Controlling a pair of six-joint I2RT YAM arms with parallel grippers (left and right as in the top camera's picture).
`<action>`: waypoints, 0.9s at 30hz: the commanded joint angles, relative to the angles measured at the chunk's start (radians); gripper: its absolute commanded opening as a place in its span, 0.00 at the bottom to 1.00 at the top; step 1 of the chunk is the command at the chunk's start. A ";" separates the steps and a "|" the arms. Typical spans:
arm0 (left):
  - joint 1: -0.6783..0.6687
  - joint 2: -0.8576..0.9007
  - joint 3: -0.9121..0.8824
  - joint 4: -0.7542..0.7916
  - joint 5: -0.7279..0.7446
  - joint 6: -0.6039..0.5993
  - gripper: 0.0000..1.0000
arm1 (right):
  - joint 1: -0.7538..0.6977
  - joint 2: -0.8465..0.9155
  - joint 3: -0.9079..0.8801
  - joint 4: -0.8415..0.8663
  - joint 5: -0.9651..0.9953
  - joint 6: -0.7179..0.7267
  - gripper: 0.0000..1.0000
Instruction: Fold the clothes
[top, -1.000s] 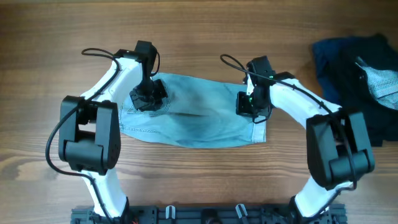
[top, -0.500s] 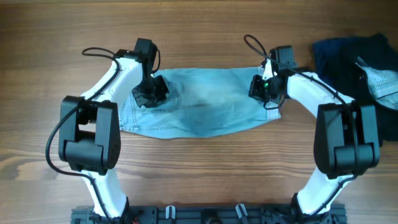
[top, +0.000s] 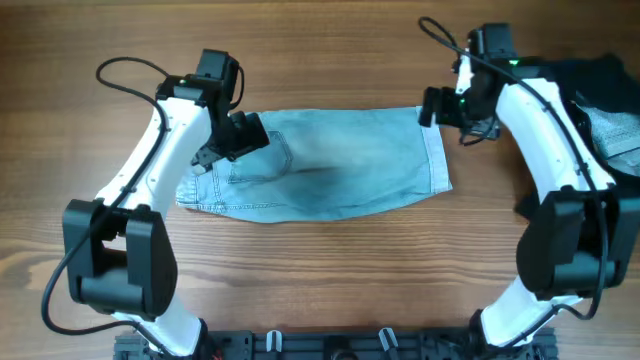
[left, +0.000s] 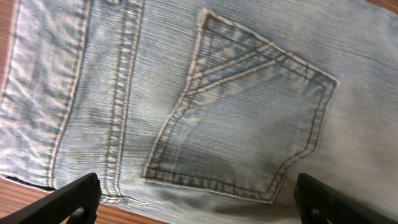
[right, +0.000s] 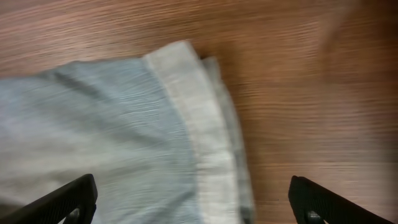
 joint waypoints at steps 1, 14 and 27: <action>0.020 0.002 0.004 -0.001 -0.027 0.005 1.00 | -0.062 -0.003 -0.033 0.005 0.022 -0.082 0.99; 0.150 0.002 0.004 -0.005 -0.027 0.005 1.00 | -0.123 0.117 -0.101 0.087 -0.231 -0.238 0.99; 0.150 0.002 0.004 -0.008 -0.027 0.005 1.00 | -0.118 0.252 -0.104 0.053 -0.409 -0.291 1.00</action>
